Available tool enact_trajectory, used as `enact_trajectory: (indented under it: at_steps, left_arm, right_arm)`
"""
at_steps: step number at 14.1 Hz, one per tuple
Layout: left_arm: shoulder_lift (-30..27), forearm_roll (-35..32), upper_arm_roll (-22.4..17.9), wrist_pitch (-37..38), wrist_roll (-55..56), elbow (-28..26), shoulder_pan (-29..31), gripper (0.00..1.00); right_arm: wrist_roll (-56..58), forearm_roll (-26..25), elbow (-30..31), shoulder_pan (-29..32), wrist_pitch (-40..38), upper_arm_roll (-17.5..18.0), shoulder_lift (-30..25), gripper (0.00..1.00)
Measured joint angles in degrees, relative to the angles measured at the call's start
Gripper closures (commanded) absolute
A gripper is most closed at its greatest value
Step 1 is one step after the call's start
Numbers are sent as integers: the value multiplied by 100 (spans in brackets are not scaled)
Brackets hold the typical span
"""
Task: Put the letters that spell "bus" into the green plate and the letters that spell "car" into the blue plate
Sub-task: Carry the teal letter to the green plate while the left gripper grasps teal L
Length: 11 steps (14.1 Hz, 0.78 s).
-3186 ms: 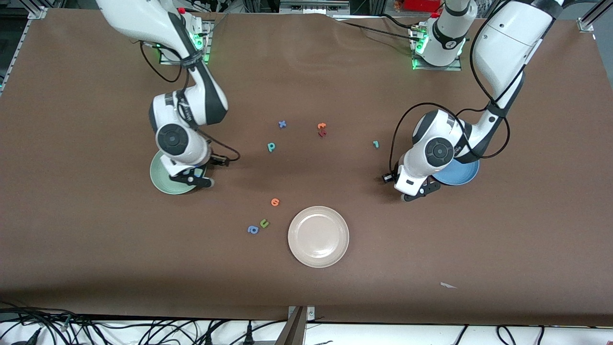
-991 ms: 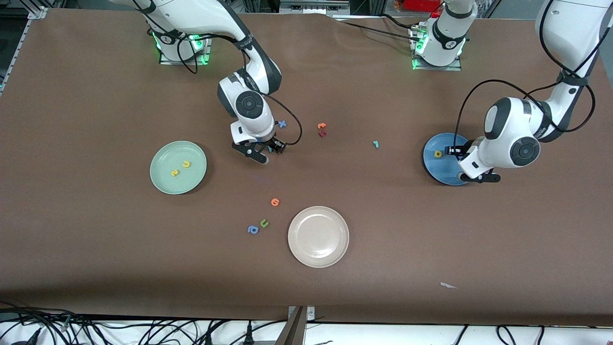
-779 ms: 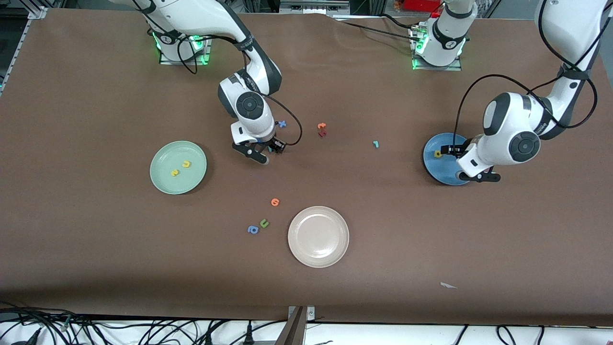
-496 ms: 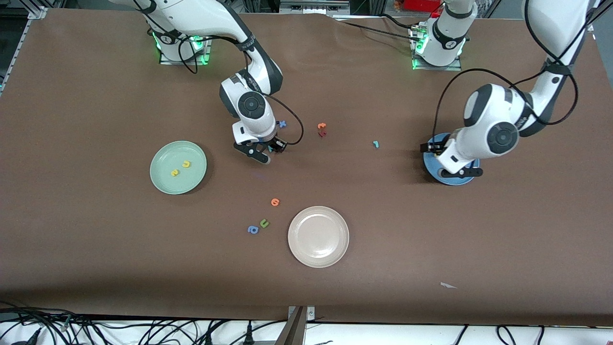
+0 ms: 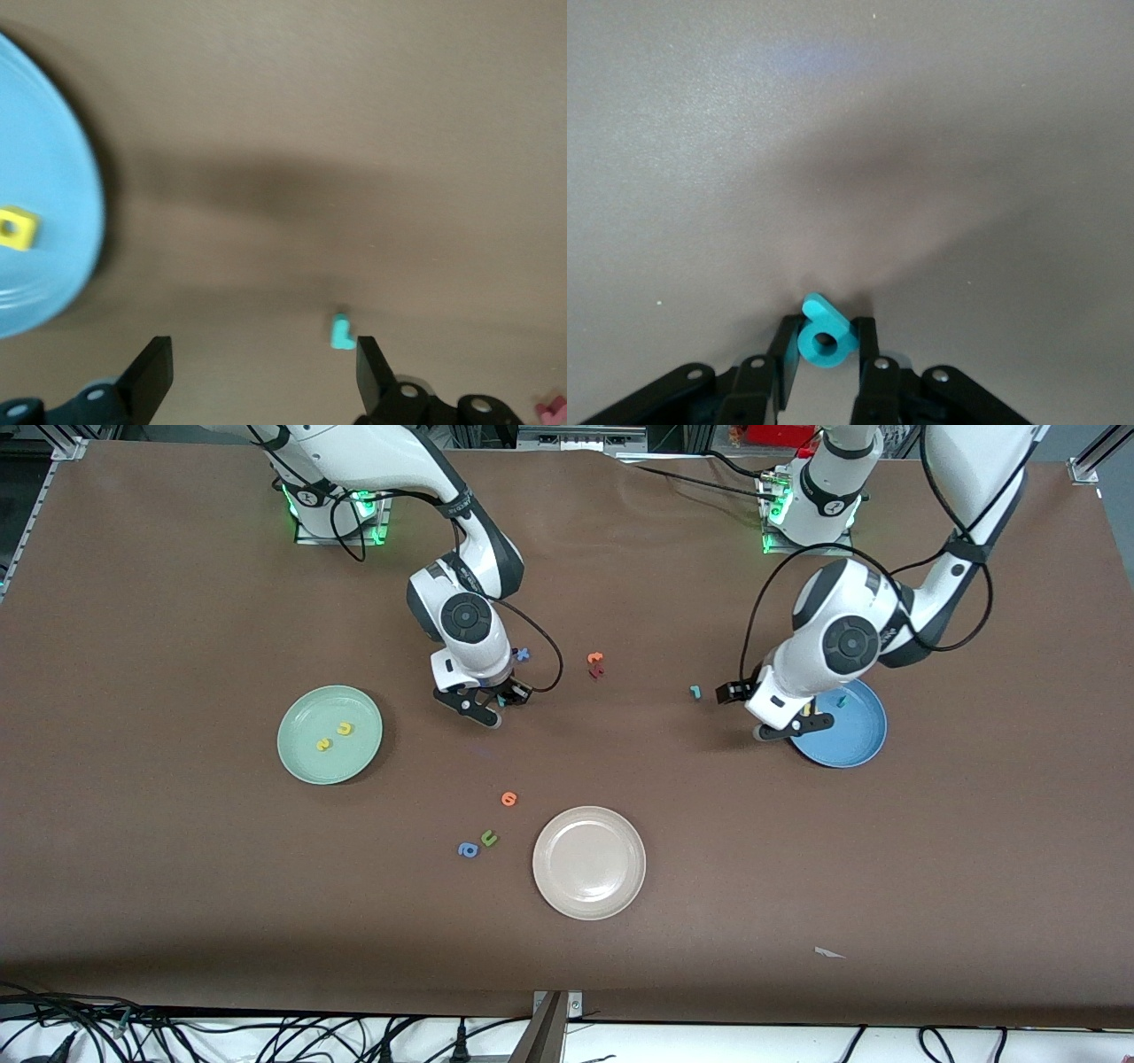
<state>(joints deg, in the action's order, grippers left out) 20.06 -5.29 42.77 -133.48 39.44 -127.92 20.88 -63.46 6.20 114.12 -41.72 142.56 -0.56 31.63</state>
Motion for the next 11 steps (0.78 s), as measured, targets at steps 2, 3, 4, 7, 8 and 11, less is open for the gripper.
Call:
enact_trajectory:
  at_steps: [2,3,4,7,8,11]
  left_arm:
    - [137,0,5,-435,394,-135,-197,8]
    - [220,0,6,-558,574,-160,-290,8]
    - [303,0,5,-624,746,-167,-364,8]
    - [476,0,0,-832,1015,-218,-452,9]
    - [521,-6,-2,-998,1107,-279,-463,9]
    - [626,-265,-6,-1440,1371,-536,-505,10]
  right_arm:
    - [0,0,0,-1,0,0,0,74]
    - [0,0,0,-1,0,0,0,74]
    - [0,0,0,-1,0,0,0,74]
    - [1,0,-2,-1,0,-2,-2,75]
    - [11,-1,-6,-2,-1,-15,-5,75]
    - [337,-6,-39,-5,-220,-209,-145,75]
